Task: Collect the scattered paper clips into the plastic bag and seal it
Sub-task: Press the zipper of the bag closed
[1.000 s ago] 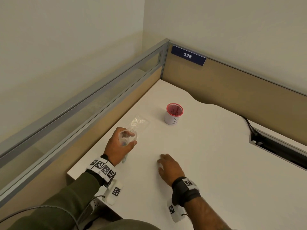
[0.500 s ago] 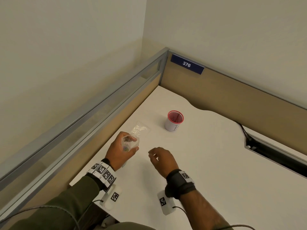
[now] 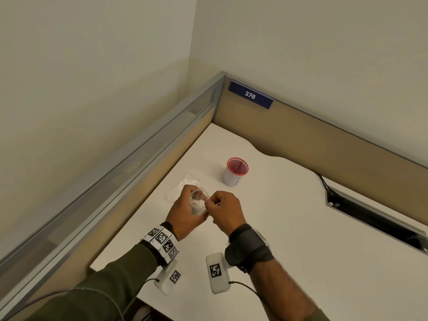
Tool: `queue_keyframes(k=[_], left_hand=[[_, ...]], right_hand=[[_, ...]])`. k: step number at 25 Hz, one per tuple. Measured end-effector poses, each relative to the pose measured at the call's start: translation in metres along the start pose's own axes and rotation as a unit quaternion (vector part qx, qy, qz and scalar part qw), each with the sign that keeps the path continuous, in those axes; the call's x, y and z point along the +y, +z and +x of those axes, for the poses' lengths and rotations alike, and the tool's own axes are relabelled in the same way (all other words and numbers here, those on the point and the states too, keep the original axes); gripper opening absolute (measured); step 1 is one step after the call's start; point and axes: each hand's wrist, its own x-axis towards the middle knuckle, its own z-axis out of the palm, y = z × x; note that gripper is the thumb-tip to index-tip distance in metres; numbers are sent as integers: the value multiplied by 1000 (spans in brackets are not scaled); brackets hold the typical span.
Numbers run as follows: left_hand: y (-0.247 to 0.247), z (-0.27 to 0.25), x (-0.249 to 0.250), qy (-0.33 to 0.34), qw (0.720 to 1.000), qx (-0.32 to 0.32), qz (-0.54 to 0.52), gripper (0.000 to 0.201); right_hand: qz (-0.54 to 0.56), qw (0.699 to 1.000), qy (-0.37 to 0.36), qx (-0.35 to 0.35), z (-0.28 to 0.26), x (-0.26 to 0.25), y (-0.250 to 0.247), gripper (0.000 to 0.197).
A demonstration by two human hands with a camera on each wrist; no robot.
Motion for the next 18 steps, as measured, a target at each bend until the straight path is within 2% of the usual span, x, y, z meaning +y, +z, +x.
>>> queue_keyframes(k=[4, 6, 10, 13, 16, 18], left_hand=[[19, -10, 9, -4, 1000, -27, -8, 96], [26, -19, 5, 4, 999, -37, 6, 100], [47, -30, 5, 24, 997, -15, 72, 56], [67, -33, 13, 30, 997, 3, 77, 30], [75, -29, 15, 8, 998, 24, 63, 14], [75, -26, 18, 1, 998, 44, 35, 12]], right_hand=[[18, 999, -18, -32, 3, 8, -38, 15], [20, 997, -34, -61, 1, 18, -59, 14], [-16, 986, -78, -146, -3, 39, -89, 13], [-67, 975, -125, -170, -7, 51, -102, 15], [-77, 972, -147, -168, -8, 55, -110, 15], [-29, 977, -155, -145, -7, 57, -116, 16]])
